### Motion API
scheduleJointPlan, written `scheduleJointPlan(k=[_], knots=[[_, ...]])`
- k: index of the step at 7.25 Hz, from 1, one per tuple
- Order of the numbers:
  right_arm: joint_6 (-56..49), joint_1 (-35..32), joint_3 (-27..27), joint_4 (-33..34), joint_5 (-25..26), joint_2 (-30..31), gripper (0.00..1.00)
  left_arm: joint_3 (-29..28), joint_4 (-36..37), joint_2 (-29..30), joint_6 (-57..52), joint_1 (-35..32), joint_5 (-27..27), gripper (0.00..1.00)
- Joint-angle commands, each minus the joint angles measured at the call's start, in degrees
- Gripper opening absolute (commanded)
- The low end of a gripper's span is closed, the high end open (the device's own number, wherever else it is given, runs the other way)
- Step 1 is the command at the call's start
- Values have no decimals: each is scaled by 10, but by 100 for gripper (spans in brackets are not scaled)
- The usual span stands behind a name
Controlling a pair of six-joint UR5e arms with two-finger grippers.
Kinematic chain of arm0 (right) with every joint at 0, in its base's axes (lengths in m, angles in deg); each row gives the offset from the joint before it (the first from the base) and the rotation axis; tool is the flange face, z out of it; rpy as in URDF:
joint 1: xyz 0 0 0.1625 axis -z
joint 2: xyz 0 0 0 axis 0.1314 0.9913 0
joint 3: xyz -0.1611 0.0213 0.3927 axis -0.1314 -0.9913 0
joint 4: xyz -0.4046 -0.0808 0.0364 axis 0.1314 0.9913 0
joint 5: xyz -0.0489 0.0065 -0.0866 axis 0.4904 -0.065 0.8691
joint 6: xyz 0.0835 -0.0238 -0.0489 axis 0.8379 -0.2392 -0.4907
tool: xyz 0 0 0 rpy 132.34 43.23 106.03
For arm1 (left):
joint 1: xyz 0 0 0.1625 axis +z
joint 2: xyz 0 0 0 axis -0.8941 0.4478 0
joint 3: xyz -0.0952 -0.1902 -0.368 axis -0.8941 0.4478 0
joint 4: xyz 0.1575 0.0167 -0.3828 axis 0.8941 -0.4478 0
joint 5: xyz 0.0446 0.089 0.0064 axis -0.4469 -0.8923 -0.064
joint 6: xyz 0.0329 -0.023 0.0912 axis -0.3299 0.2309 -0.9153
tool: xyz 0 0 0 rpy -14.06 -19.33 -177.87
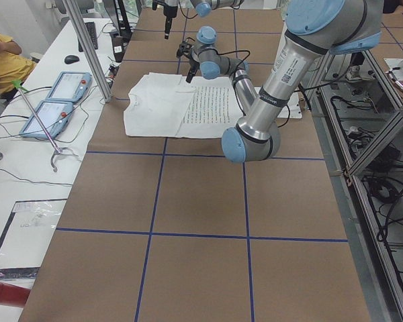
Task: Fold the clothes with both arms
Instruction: 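Fold the other sleeve across the shirt body with the left gripper, then move both grippers down to the shirt hem corners nearest the robot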
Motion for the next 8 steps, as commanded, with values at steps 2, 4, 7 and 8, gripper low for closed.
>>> scheduleJointPlan(k=[2,4,7,8], knots=[[181,157,211,-21,144,154,100,118,-9,-174,15,-12,6,100],[259,291,303,-21,232,258,100,127,-85,-274,82,36,-50,100],[314,394,313,-20,315,284,100,118,-129,-336,197,165,-132,100],[314,400,313,-20,317,284,100,117,-111,-335,227,194,-149,100]])
